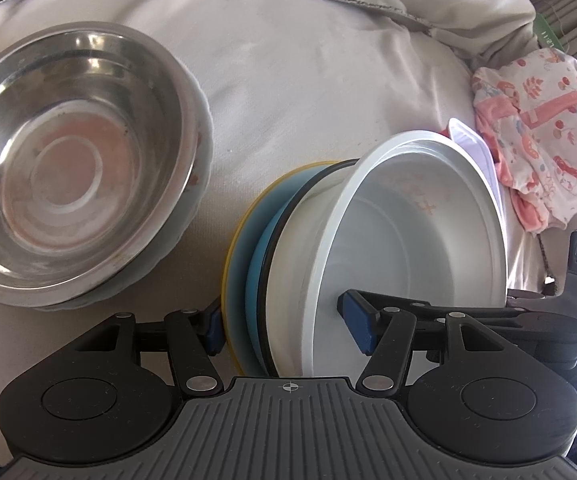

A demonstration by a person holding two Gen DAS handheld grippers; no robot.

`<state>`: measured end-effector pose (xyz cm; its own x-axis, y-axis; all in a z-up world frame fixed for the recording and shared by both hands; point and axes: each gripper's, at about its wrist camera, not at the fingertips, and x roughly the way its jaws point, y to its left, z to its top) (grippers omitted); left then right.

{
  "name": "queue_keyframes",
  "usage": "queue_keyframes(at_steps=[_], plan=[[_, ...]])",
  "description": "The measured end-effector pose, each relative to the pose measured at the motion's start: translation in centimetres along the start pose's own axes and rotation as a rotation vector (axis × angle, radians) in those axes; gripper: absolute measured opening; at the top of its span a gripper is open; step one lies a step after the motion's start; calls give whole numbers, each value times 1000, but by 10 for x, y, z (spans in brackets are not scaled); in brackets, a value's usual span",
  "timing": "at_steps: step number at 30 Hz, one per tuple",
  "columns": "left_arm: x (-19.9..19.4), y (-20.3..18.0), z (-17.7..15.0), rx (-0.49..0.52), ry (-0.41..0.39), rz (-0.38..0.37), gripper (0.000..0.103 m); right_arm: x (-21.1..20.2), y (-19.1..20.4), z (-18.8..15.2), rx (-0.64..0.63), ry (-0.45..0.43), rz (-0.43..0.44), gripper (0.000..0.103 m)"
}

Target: Organize plates and bowls

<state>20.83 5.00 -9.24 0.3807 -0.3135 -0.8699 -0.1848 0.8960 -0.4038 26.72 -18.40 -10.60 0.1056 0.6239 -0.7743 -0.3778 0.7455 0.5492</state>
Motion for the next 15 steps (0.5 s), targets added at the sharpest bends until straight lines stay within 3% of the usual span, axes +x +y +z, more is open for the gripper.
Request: queue_keyframes(at_steps=[6, 10, 15], plan=[[-26, -1, 9, 7, -50, -72, 64, -19, 20, 10, -13, -23, -48, 57], [-72, 10, 26, 8, -153, -114, 64, -43, 56, 27, -78, -85, -53, 59], [-121, 48, 29, -33, -272, -62, 64, -34, 116, 51, -168, -107, -17, 60]])
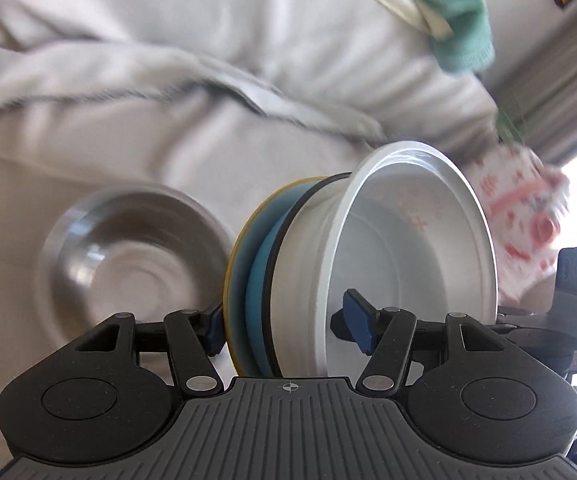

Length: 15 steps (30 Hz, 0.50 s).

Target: Organize plates and bowls

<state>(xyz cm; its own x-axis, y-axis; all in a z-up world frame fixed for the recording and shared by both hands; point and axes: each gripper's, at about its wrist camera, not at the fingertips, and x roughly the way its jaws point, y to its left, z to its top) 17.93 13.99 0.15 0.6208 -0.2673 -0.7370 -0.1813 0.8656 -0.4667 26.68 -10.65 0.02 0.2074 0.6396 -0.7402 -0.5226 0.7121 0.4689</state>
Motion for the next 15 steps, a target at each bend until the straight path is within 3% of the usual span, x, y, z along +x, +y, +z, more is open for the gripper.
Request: queue_keyframes(at_steps=[6, 10, 12, 15], plan=[[-7, 70, 1, -119, -35, 58, 64, 70, 49, 25, -43, 76, 48, 60], [14, 106, -7, -156, -34, 76, 64, 118, 57, 27, -24, 172, -1, 59], [21, 119, -12, -162, -59, 48, 64, 133, 58, 24, -14, 210, -31, 59], [22, 126, -16, -152, -97, 19, 62, 135, 65, 27, -35, 196, -58, 60]])
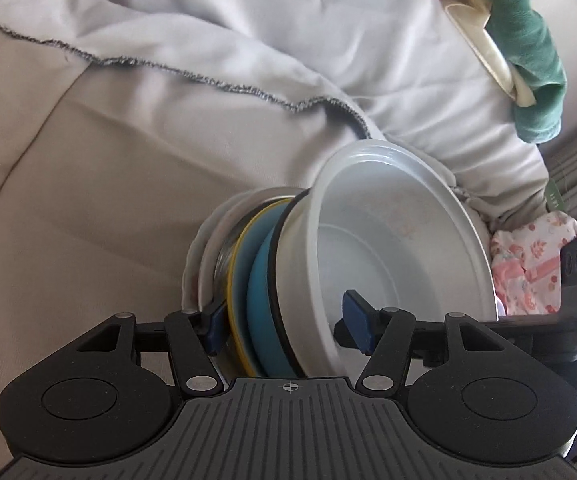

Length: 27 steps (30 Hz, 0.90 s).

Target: Organize plates and bowls

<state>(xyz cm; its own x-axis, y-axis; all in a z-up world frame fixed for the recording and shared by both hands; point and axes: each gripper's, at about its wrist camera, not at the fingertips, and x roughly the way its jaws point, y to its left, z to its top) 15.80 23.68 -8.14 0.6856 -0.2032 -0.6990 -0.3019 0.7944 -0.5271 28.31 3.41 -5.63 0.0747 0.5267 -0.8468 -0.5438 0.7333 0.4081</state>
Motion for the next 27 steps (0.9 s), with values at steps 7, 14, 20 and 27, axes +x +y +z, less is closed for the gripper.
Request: queue_keyframes(at_steps=[7, 14, 20, 27], plan=[[0, 2, -5, 27, -4, -19, 58, 2, 5, -4, 65, -60, -78, 60], [-2, 10, -6, -3, -2, -54, 56, -23, 10, -5, 52, -119, -123, 59], [-6, 10, -7, 3, -4, -63, 54, -20, 22, -10, -20, -129, -223, 53], [-8, 9, -7, 0, -12, -73, 58, -50, 59, -18, -246, -346, -485, 86]])
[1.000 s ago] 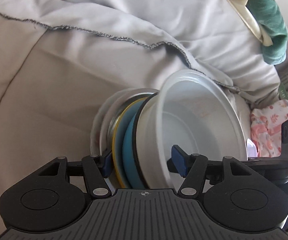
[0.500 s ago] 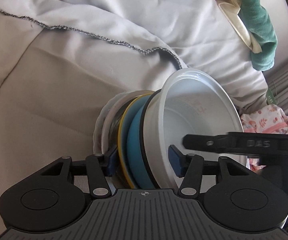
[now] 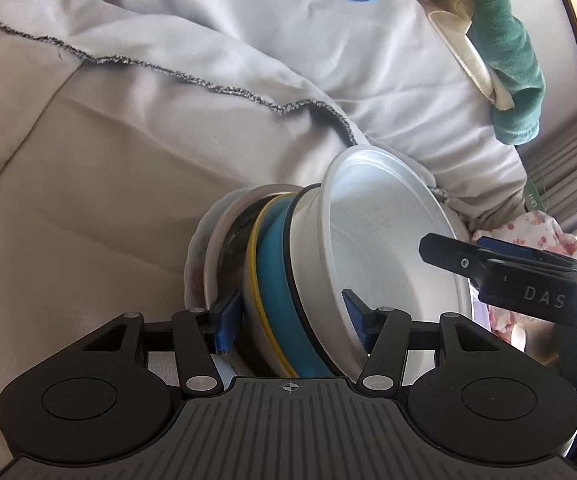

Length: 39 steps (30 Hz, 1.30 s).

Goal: Organize plates and bowls
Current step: 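Open the right tool and withdraw it while the left tool holds the stack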

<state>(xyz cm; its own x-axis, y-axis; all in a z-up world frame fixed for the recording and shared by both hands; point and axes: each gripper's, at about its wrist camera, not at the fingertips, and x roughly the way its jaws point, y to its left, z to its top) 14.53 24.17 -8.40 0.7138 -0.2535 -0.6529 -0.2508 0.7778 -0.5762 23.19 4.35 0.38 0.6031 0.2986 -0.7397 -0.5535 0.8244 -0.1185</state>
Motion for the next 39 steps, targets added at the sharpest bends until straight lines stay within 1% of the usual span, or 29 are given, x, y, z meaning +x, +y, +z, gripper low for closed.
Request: queue_keyframes(at_steps=[2, 3, 5, 6, 8, 9, 10, 13, 16, 20, 23, 27, 29, 31, 33, 35, 36, 37, 38, 39], plan=[[0, -1, -1, 1, -1, 3, 58, 3, -3, -2, 37, 3, 12, 86], [-1, -1, -1, 3, -1, 5, 58, 6, -5, -4, 62, 15, 33, 86], [-1, -2, -1, 3, 0, 8, 57, 15, -9, -9, 110, 61, 97, 86], [-1, -2, -1, 1, 1, 9, 57, 19, -10, -12, 131, 85, 133, 85], [-1, -2, 0, 1, 1, 10, 57, 23, -11, -18, 173, 114, 160, 72], [-1, -3, 0, 3, 1, 13, 57, 26, -11, -19, 182, 124, 163, 55], [-1, -4, 0, 7, 1, 17, 57, 29, -13, -19, 187, 140, 173, 44], [-2, -6, 0, 17, 5, 30, 57, 32, -13, -24, 207, 163, 196, 38], [-7, -9, 2, 25, 9, 40, 56, 33, -14, -26, 209, 161, 185, 37], [-22, -6, 5, 14, -35, 23, 56, 34, -20, -28, 225, 162, 172, 37], [-30, -4, 7, 5, -52, 11, 56, 33, -20, -29, 223, 164, 169, 37], [-27, 2, 12, -30, -42, -18, 58, 30, -20, -28, 216, 147, 190, 37], [-25, 2, 13, -25, -41, -29, 59, 26, -18, -23, 204, 128, 219, 39], [-18, 2, 14, -31, -31, -20, 59, 21, -15, -17, 192, 104, 199, 39], [-13, 5, 14, -41, -26, -35, 59, 19, -14, -14, 174, 83, 190, 39], [-15, 8, 14, -59, -23, -51, 56, 20, -17, -14, 183, 85, 185, 39], [-19, 8, 14, -52, -27, -51, 55, 21, -19, -15, 194, 91, 190, 39], [-24, 6, 14, -41, -46, -55, 47, 23, -22, -16, 208, 99, 198, 39], [-31, 4, 14, -32, -69, -75, 46, 24, -24, -18, 217, 103, 200, 39], [-37, 2, 14, -23, -84, -78, 45, 24, -25, -19, 221, 105, 196, 39]])
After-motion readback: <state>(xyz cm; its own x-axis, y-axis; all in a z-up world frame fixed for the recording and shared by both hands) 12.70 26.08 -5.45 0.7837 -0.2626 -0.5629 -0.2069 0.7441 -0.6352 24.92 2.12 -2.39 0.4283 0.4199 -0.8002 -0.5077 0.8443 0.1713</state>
